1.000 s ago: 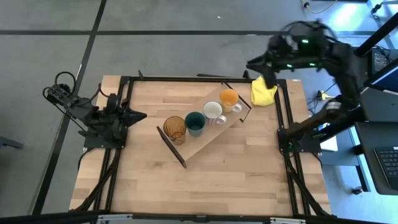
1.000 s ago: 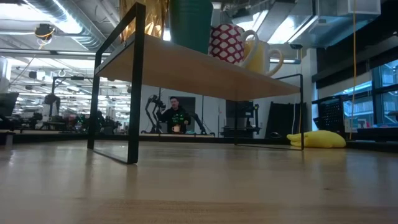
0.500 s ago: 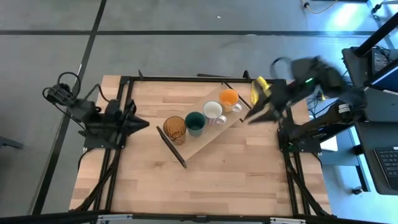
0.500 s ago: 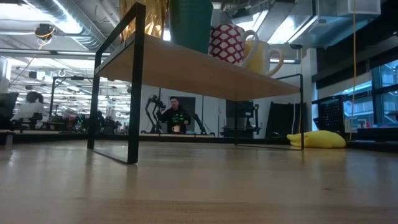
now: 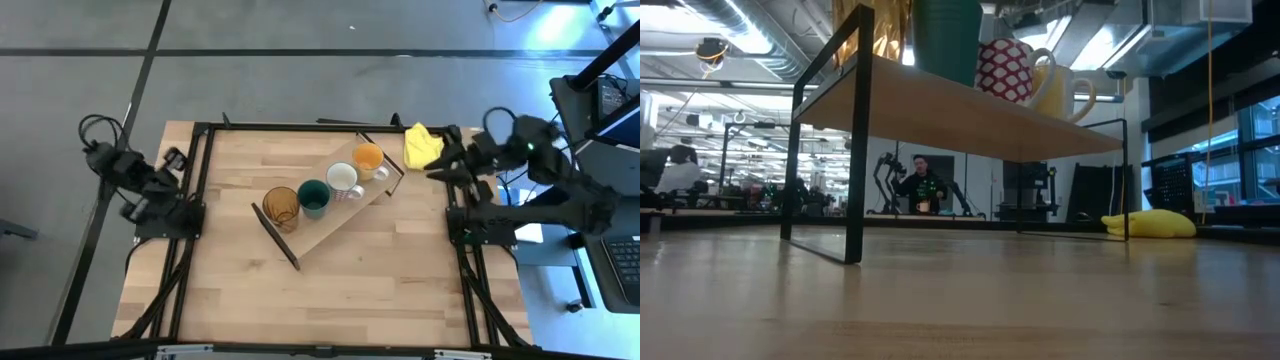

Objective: Stack small to large cups/mugs on shelf
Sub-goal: Return to Home Position

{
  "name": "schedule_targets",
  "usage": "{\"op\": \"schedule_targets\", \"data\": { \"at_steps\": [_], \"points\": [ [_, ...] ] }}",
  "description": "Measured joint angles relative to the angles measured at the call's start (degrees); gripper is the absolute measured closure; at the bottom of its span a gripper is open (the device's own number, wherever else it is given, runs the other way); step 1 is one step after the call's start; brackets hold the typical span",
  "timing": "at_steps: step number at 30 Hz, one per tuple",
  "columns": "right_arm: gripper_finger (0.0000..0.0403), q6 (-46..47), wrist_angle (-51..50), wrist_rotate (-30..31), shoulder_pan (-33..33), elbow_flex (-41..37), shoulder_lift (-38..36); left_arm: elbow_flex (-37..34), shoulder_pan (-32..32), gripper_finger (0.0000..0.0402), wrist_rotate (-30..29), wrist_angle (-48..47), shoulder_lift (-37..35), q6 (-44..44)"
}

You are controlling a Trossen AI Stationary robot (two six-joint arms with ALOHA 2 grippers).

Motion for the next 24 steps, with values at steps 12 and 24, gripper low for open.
{"op": "schedule_targets", "data": {
  "at_steps": [12,24],
  "points": [
    [0.032,15.0,22.8,3.9,-1.7,-24.1,-15.7,-3.2,-0.1,0.0401,-3.6,-0.9,-2.2,-0.4],
    [0.032,24.0,42.9,-3.8,-1.7,-36.6,-18.1,-19.6,-0.1,0.0401,8.3,22.7,-2.1,-3.7]
  ]
}}
